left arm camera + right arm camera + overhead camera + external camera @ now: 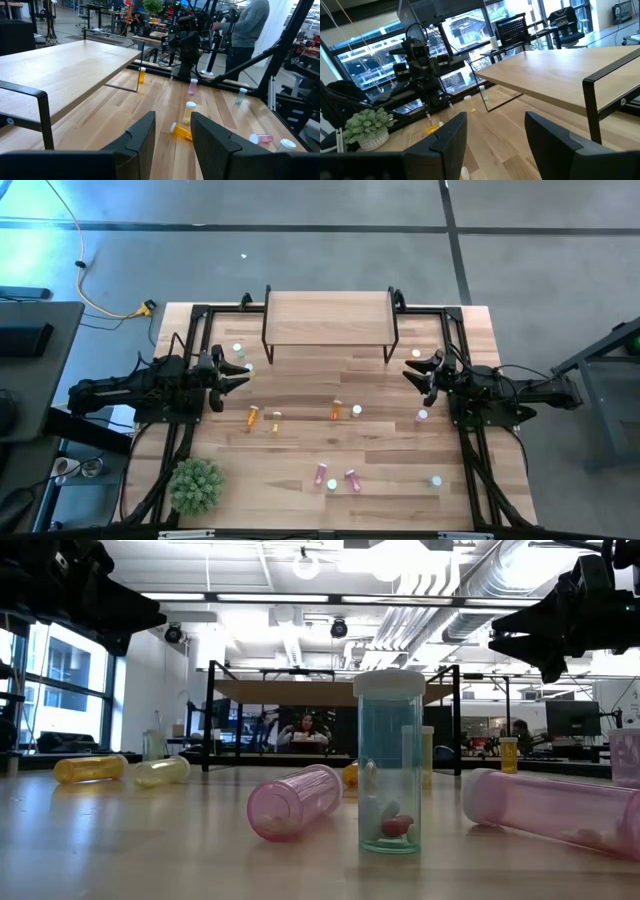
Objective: Pick and place medicine bottles onto shelf by color
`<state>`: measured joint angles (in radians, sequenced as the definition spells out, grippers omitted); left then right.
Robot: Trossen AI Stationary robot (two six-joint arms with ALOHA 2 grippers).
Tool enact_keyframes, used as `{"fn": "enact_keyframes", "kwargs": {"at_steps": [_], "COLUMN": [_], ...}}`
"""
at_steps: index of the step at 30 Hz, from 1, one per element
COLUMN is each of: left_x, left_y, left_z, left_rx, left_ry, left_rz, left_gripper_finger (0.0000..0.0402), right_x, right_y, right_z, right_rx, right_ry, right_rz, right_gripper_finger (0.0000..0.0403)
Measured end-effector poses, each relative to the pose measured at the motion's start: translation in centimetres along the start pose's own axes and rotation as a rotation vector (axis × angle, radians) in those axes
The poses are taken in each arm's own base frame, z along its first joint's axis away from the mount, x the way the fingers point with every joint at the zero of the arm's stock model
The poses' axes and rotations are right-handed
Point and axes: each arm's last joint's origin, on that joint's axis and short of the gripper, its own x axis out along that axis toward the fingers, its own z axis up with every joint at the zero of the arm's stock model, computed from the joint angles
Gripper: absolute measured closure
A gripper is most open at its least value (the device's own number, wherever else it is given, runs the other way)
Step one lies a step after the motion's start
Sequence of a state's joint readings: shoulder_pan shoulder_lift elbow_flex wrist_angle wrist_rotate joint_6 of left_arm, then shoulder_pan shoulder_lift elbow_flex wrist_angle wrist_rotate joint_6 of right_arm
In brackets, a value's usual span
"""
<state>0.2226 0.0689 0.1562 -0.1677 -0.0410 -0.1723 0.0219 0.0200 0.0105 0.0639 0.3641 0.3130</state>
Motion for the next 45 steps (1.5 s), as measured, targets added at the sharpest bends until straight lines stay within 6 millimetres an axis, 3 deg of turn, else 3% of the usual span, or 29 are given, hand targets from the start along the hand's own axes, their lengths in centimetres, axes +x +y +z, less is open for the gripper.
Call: {"fn": "enact_keyframes", "kwargs": {"at_steps": [25, 35, 45], "left_x": [0.0, 0.0, -0.02], "left_y": [0.0, 0.01, 0.1], "left_z": [0.01, 0.01, -0.58], "left_rx": [-0.001, -0.242, -0.222], "left_ry": [0.0, -0.002, 0.06], "left_rz": [0.001, 0.004, 0.015], "left_gripper_finger": [0.0289, 0.0289, 0.0268], "right_x": [0.0, 0.0, 0.0], "right_y": [0.0, -0.01, -0.01], "right_z": [0.0, -0.01, -0.02], "right_rx": [0.0, -0.001, -0.001], "right_ry": [0.0, 0.0, 0.001], "right_rz": [0.0, 0.0, -0.001], "right_gripper_finger": [0.0213, 0.0213, 0.0213]}}
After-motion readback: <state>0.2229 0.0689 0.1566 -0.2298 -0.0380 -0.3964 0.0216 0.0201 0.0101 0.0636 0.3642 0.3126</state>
